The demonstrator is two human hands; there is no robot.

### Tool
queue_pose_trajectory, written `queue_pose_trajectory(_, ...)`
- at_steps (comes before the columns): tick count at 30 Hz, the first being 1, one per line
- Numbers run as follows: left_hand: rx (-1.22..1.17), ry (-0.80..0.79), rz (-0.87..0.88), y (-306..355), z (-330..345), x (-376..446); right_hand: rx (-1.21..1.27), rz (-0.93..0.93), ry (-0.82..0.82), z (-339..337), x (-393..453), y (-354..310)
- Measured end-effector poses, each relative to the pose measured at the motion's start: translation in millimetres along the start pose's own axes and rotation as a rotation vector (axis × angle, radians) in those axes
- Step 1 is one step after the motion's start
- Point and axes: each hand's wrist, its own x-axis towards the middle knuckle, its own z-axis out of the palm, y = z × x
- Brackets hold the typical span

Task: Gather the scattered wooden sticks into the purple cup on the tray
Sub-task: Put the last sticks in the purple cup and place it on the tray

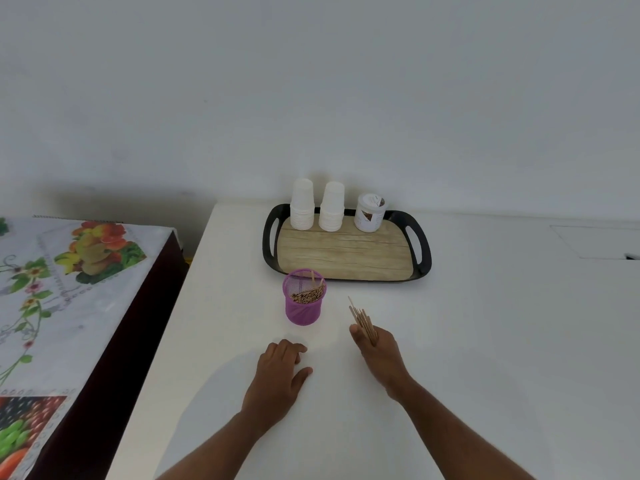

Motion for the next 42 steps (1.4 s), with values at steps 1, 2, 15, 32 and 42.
queue_pose_trajectory(1,0.010,0.003,-0.004,1.0,1.0,0.0,0.058,0.031,-0.004,0.0,-0.8,-3.8)
queue_pose_trajectory(2,0.019,0.005,-0.021,2.9,2.8,-0.5,0.126,0.066,-0.003,0.4,-1.7,-7.6)
queue_pose_trajectory(15,-1.708,-0.224,-1.034,111.5,-5.0,56.9,0.983,-0.004,0.069,-6.1,-10.7,-112.3)
queue_pose_trajectory(32,-1.921,-0.288,-0.982,120.8,-15.4,86.8,0.918,-0.120,0.088,0.5,-9.8,-101.9)
queue_pose_trajectory(42,-1.921,-0.260,-1.024,126.8,-13.1,100.9,0.614,-0.174,0.136,14.7,-12.6,-95.2)
